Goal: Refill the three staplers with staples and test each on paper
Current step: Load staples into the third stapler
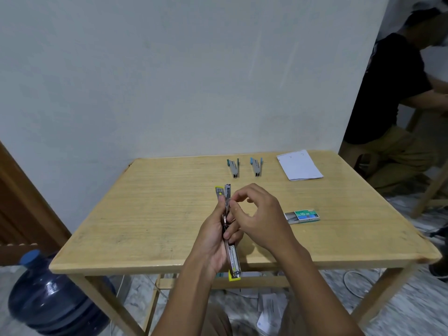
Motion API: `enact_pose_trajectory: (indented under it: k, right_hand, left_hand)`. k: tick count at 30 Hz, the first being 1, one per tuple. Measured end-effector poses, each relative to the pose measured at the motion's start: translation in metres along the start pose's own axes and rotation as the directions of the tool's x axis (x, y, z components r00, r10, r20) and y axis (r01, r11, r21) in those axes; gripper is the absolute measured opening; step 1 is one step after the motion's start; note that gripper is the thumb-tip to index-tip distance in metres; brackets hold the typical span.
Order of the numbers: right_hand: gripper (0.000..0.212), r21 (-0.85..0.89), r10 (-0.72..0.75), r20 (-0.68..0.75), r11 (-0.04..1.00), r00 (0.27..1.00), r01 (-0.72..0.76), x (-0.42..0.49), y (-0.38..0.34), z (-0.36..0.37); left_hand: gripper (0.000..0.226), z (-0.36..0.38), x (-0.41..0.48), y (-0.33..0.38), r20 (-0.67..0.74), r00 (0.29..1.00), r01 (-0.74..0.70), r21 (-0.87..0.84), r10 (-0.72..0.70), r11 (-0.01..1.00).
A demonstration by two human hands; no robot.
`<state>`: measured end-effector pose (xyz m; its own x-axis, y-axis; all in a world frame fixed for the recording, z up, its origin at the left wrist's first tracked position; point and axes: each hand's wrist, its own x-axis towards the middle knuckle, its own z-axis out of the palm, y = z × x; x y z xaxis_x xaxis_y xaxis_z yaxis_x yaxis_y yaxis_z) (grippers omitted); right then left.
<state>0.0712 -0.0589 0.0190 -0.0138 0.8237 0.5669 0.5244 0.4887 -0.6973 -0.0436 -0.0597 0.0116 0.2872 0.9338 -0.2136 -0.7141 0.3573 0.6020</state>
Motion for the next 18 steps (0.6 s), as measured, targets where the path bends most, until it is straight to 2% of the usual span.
enact_pose_trajectory:
  k: [6,18]
  right_hand:
    - [0.005,0.045,0.085,-0.010,0.995,0.996,-0.084,0.002,-0.001,-0.002]
    - [0.002,0.040,0.029,0.040,0.999,0.999,-0.031,0.009,0.006,-0.012]
  left_hand:
    - [0.029,0.001,0.001,-0.001,0.059,0.998,-0.011,-0.007,0.011,1.000]
    - [0.029,-0.005,0.004,-0.002,0.046,0.999,-0.012,0.081,0.009,0.997]
